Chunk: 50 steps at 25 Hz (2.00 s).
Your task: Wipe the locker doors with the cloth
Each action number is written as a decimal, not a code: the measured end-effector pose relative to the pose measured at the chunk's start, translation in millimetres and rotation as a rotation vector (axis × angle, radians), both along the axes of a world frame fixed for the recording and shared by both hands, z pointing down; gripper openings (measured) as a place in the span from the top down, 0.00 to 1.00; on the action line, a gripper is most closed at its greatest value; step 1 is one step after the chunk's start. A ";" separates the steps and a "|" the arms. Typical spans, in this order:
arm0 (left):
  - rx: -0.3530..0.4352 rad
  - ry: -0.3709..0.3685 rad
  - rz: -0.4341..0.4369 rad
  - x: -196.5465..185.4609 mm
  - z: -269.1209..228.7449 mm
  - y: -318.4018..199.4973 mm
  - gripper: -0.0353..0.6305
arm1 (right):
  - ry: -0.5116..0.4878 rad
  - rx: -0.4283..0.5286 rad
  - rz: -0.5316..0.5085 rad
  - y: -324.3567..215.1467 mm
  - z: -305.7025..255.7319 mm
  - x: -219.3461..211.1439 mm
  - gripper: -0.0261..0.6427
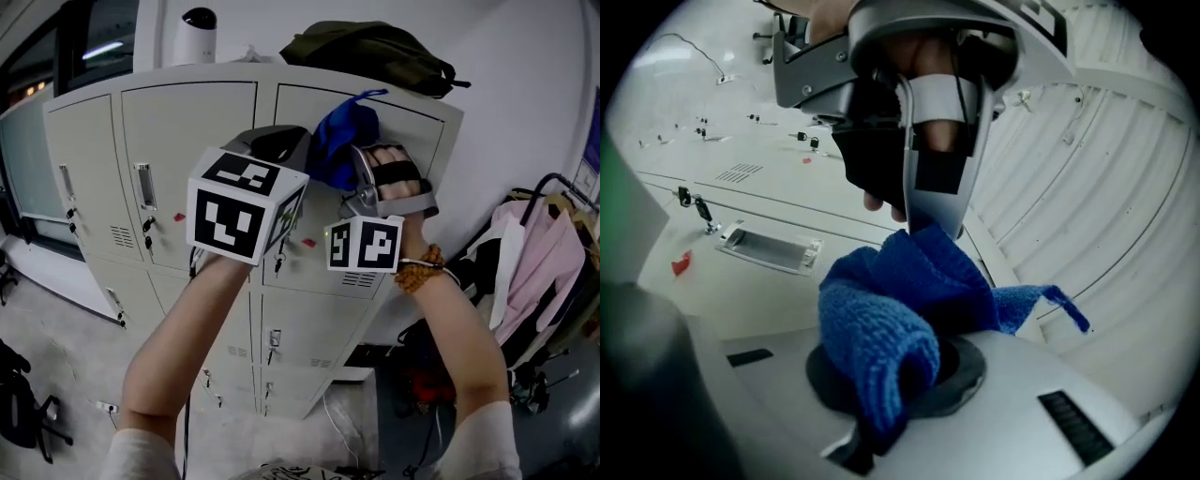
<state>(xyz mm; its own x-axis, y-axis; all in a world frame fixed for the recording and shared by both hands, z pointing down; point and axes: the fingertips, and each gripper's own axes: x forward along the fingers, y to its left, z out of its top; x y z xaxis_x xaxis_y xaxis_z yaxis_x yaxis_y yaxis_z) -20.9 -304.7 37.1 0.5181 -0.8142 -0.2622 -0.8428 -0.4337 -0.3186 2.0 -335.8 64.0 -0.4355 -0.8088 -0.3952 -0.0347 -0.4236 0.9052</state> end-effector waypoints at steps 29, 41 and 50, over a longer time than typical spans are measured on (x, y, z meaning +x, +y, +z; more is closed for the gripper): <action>-0.151 -0.016 0.110 68.6 83.5 -15.2 0.94 | -0.104 -0.169 0.000 2.0 93.7 60.5 0.91; -0.270 0.011 0.113 76.3 160.7 -22.0 0.94 | -0.065 -0.257 -0.006 0.5 201.7 61.6 0.91; -0.319 0.023 0.115 88.6 198.9 -28.6 0.94 | 0.050 -0.321 0.022 -1.5 291.9 72.3 0.91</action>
